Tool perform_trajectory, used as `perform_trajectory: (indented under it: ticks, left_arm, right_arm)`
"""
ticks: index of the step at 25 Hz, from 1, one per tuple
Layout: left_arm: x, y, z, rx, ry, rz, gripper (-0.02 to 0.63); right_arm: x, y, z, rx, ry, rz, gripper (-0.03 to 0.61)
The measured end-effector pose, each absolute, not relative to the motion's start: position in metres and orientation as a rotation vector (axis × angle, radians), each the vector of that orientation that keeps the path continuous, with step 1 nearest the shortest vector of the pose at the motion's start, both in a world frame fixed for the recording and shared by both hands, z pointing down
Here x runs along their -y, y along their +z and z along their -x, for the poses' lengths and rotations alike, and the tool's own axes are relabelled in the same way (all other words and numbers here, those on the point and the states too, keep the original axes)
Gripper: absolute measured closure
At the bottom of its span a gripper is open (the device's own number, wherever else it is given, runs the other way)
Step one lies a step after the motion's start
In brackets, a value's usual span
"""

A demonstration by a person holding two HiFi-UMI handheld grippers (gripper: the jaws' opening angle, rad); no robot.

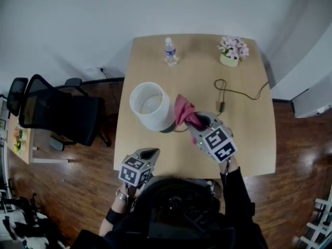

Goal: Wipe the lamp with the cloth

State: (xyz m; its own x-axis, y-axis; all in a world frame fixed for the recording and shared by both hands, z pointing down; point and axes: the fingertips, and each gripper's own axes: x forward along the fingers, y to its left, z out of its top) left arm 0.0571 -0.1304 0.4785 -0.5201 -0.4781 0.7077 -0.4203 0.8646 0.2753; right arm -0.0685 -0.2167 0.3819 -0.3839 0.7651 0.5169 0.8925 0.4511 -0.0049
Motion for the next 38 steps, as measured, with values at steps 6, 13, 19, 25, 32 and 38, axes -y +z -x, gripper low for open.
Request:
perform_trajectory:
  ticks: [6, 13, 19, 25, 32, 38]
  left_arm:
    - [0.137, 0.482, -0.051, 2.179, -0.101, -0.619, 0.618]
    - [0.138, 0.48, -0.058, 2.177, -0.092, -0.555, 0.618]
    - [0.127, 0.48, -0.063, 2.204, -0.098, -0.484, 0.617]
    - [0.128, 0.475, -0.057, 2.207, -0.072, -0.481, 0.617]
    - [0.134, 0.479, -0.053, 2.181, -0.054, -0.496, 0.618]
    - [0.136, 0.481, -0.046, 2.166, -0.049, -0.5, 0.618]
  right_arm:
    - [0.191, 0.319, 0.103, 2.301, -0.464, 1.564, 0.471]
    - [0.159, 0.335, 0.104, 2.192, -0.547, 1.681, 0.471]
    - [0.167, 0.378, 0.106, 2.12, -0.577, 1.66, 0.472]
    - [0.176, 0.434, 0.101, 2.016, -0.576, 1.625, 0.472]
    - [0.188, 0.488, 0.096, 1.906, -0.615, 1.58, 0.472]
    - [0.204, 0.481, 0.111, 1.932, -0.652, 1.556, 0.474]
